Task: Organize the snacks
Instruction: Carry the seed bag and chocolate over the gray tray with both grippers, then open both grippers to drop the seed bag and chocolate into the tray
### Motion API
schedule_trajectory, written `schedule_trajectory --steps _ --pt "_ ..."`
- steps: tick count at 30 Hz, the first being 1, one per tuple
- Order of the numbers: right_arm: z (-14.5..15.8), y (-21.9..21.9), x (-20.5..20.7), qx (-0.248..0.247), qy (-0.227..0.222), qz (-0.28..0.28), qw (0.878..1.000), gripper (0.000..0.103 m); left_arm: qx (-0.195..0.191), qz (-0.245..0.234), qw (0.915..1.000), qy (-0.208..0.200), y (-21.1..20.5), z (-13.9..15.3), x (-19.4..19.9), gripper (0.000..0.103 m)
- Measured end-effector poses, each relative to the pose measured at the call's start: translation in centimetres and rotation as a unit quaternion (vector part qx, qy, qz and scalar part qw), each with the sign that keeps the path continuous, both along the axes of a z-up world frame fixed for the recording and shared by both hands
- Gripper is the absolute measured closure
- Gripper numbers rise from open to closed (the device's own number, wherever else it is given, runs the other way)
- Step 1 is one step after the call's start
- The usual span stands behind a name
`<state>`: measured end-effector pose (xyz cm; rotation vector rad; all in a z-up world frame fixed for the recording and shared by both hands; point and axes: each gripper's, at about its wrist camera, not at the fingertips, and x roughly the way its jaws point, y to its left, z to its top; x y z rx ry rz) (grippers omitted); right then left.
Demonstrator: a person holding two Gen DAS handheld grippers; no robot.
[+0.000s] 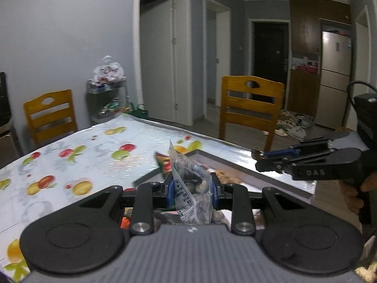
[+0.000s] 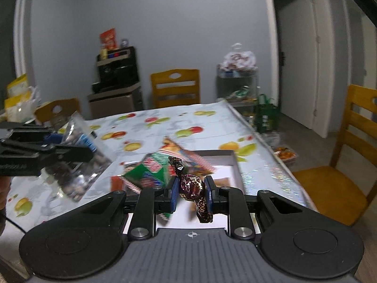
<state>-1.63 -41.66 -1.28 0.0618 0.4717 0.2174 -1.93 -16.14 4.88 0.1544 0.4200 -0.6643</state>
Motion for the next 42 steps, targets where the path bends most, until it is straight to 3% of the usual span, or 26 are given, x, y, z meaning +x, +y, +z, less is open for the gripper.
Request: schedule_trajectory --steps 11,18,26,36,42 --pt "-3.1 -0.3 2.5 -0.001 0.053 -0.005 0.999 0.078 -0.001 -0.055 0.9964 0.065 -4.0 -3.1 1.9 0.077" --pt "-4.9 0.3 4.0 -0.022 0.087 -0.006 0.996 0.078 0.023 -0.044 0.9974 0.053 -5.0 -5.2 3.2 0.077" --pt "-5.8 0.4 3.2 -0.045 0.112 0.002 0.993 0.078 0.021 -0.083 0.9917 0.096 -5.2 -7.2 3.8 0.077" --pt "-5.0 -0.5 1.6 -0.047 0.113 0.011 0.992 0.078 0.01 -0.137 0.9812 0.136 -5.9 -7.8 3.4 0.077" --pt "-5.1 -0.6 1.8 -0.044 0.114 0.006 0.993 0.078 0.001 -0.142 0.9775 0.156 -6.6 -8.5 3.8 0.077"
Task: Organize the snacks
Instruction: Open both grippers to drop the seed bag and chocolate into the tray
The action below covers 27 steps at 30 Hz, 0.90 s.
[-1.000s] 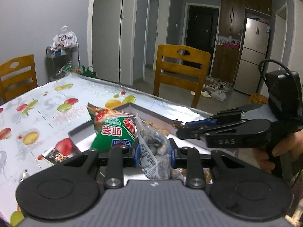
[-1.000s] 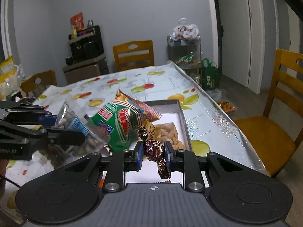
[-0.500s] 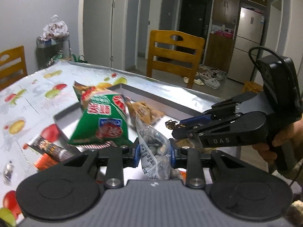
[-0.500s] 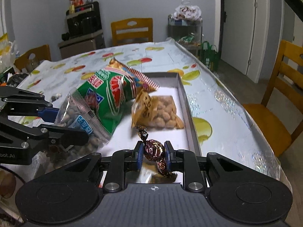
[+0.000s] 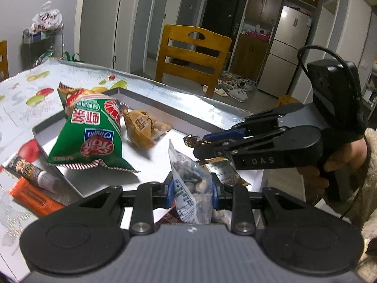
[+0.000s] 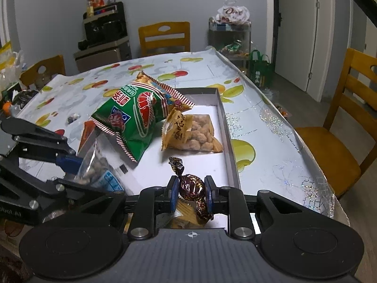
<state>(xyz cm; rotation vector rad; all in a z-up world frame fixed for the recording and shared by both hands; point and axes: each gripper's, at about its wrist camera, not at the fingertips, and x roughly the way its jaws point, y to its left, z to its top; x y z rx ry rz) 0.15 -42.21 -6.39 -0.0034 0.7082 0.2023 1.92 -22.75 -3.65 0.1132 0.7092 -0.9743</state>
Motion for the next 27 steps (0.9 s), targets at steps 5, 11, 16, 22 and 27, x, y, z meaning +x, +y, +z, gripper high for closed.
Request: schedule_trajectory --steps 5,11,16,22,27 --pt "0.2 -0.17 0.19 0.0 -0.003 -0.008 1.0 0.077 -0.01 0.002 0.9998 0.018 0.39 -0.18 0.18 0.077" --pt "0.33 -0.08 0.13 -0.003 -0.006 -0.01 1.0 0.077 0.003 0.007 0.9999 0.013 0.44 -0.39 -0.28 0.077" --pt "0.69 -0.29 0.19 -0.003 -0.012 -0.017 1.0 0.077 0.01 0.004 0.9999 0.005 0.2 -0.21 -0.46 0.077" --pt "0.62 -0.2 0.4 -0.007 -0.008 -0.02 1.0 0.077 0.015 0.004 0.9999 0.001 0.15 -0.22 -0.45 0.077" --pt "0.72 -0.05 0.3 -0.013 -0.009 -0.023 1.0 0.077 0.015 0.003 0.9999 -0.001 0.22 -0.27 -0.6 0.076"
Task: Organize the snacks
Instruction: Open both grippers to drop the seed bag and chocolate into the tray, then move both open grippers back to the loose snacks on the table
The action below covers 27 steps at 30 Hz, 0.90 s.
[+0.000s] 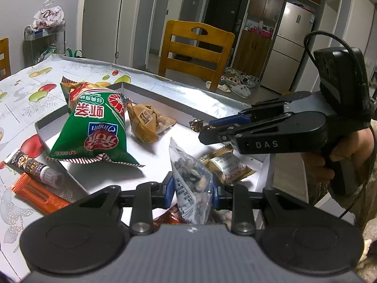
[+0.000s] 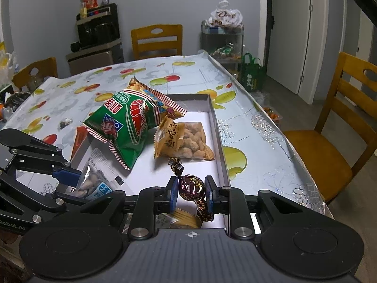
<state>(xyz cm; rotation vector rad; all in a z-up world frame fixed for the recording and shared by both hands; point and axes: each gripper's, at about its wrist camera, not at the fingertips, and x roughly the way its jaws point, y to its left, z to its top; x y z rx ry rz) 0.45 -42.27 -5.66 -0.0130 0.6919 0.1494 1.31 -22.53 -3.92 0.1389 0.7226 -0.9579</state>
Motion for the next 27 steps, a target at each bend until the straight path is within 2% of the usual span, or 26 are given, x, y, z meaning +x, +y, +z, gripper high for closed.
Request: schedule_trajectory --steps 3,6,14,19,23,27 --pt "0.1 0.1 -0.1 0.0 -0.001 -0.001 1.0 0.075 0.003 0.001 1.0 -0.001 0.1 0.0 0.0 0.072" --pt "0.3 0.2 -0.2 0.004 -0.006 -0.004 1.0 0.06 0.006 0.007 1.0 -0.004 0.3 0.1 -0.1 0.056" --pt "1.0 1.0 -0.4 0.0 -0.014 -0.001 1.0 0.046 0.0 0.034 0.9988 -0.036 1.6 1.2 -0.8 0.017" --pt "1.6 1.6 -0.5 0.006 -0.023 -0.007 1.0 0.028 -0.004 0.059 0.9968 -0.054 3.2 2.1 -1.1 0.015" --pt "2.3 2.2 -0.5 0.015 -0.029 -0.015 0.999 0.021 -0.006 0.097 0.993 -0.068 5.5 2.8 -1.1 0.013" --pt "3.0 3.0 -0.4 0.023 -0.035 -0.028 0.999 0.003 -0.001 0.133 0.988 -0.079 8.2 3.3 -0.9 0.011"
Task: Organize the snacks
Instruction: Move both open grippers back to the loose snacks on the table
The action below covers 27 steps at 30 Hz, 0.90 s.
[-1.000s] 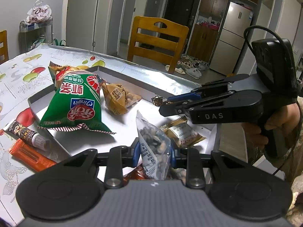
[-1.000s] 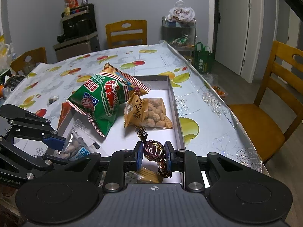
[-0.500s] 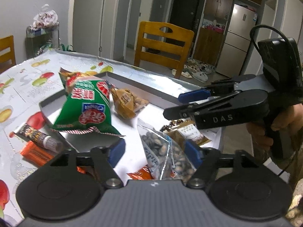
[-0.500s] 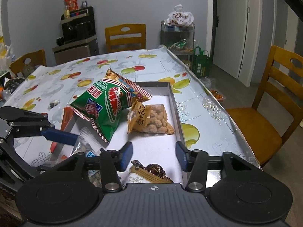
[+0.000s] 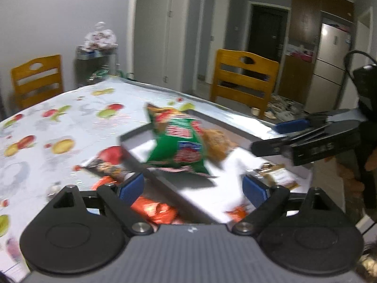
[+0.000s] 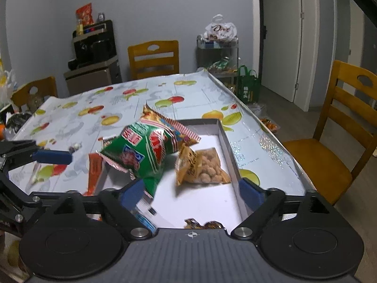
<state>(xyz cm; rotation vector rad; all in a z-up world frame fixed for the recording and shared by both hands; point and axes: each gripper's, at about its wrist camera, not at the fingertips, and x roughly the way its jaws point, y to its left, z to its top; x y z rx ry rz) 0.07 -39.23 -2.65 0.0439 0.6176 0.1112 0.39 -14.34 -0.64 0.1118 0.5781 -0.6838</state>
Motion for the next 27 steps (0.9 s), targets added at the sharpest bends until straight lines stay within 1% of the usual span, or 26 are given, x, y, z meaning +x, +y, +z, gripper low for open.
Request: schedule_trajectory --steps 1,7,10,12,15,18,20,22,23,25,26,27 --pt "0.2 0.3 0.0 0.001 -0.002 -0.001 1.0 0.001 0.001 0.008 1.0 -0.002 0.8 0.1 0.0 0.01" --pt "1.0 3.4 -0.1 -0.013 -0.006 0.021 1.0 0.001 -0.004 0.062 0.998 -0.012 6.0 0.3 0.1 0.009" --pt "1.5 5.3 -0.3 -0.021 -0.012 0.04 0.999 0.001 0.001 0.103 0.9946 -0.016 9.0 0.2 0.2 0.008" --pt "1.8 6.7 -0.4 -0.024 -0.014 0.055 0.998 0.001 0.009 0.136 0.9903 -0.023 11.2 0.1 0.5 0.008" --pt "2.0 8.9 -0.4 -0.027 -0.016 0.077 0.997 0.001 0.027 0.211 0.9767 -0.027 14.8 -0.2 1.3 0.008" --pt "2.1 11.5 -0.2 -0.028 -0.017 0.103 0.994 0.001 0.038 0.283 0.9582 -0.019 18.3 -1.2 2.3 0.008" --pt "2.0 13.2 0.1 -0.027 -0.015 0.12 0.992 0.001 0.045 0.322 0.9458 -0.009 20.2 -2.3 2.8 0.008" --pt "1.7 15.1 0.6 -0.025 -0.006 0.136 0.99 0.001 0.042 0.347 0.9368 0.007 21.7 -3.3 3.3 0.008" --pt "1.5 16.1 0.9 -0.024 -0.001 0.145 0.989 0.001 0.037 0.358 0.933 0.016 22.5 -3.8 3.5 0.008" --pt "1.3 17.9 1.3 -0.031 0.006 0.16 0.987 0.001 0.026 0.367 0.9297 0.019 23.5 -4.2 3.6 0.008" --pt "1.1 18.7 1.5 -0.036 0.006 0.168 0.985 0.001 0.019 0.37 0.9288 0.017 23.7 -4.4 3.5 0.008" --pt "0.8 19.5 1.6 -0.042 0.007 0.173 0.984 0.001 0.012 0.367 0.9299 0.015 23.9 -4.5 3.4 0.008"
